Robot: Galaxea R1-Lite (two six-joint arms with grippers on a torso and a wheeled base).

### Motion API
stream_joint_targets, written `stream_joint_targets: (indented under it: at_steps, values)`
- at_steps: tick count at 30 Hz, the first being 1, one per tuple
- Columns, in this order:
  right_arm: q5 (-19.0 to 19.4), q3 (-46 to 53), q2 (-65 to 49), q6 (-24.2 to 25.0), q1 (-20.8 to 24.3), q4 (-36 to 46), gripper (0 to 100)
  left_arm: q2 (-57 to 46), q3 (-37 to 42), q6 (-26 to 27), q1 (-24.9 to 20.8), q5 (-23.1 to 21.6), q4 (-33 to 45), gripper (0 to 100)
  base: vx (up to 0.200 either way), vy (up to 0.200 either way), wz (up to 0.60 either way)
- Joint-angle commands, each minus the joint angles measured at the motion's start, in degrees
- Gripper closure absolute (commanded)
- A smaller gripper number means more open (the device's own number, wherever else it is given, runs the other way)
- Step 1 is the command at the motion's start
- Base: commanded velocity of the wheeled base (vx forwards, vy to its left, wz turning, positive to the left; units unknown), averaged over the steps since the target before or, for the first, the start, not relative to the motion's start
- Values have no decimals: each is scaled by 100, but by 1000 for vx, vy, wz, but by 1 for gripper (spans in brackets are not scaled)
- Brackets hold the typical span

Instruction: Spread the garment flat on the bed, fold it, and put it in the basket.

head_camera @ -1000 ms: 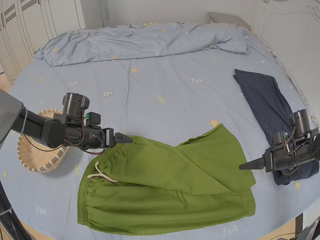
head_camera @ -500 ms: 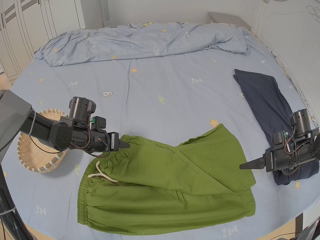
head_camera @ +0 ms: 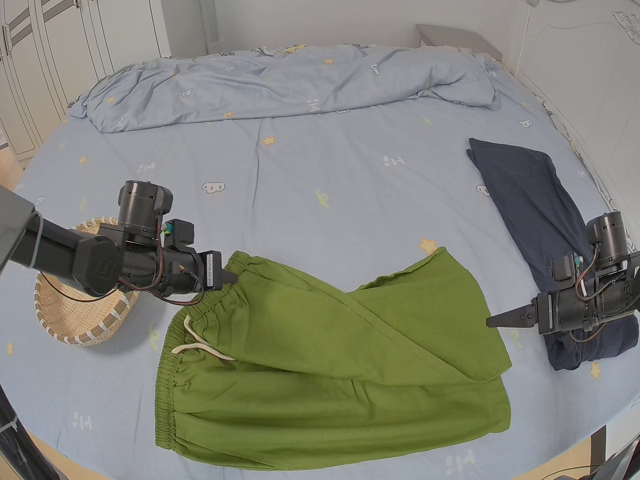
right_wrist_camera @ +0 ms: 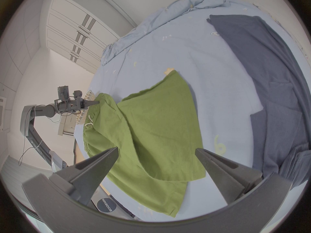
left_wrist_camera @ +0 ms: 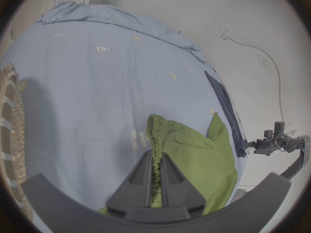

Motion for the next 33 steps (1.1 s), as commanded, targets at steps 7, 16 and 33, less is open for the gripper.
stream_joint_targets:
  at_steps: [7, 16, 33]
  values:
    - [67, -835, -88, 89, -473, 33, 0, -1381, 616, -122, 619, 36, -3, 100, 0, 0, 0]
    - [418, -729, 255, 80, -754, 24, 0, -1126, 625, -96, 760, 9, -3, 100, 0, 0, 0]
    - [752, -184, 1090, -34, -781, -723, 0, -845, 563, -87, 707, 9, -3, 100, 0, 0, 0]
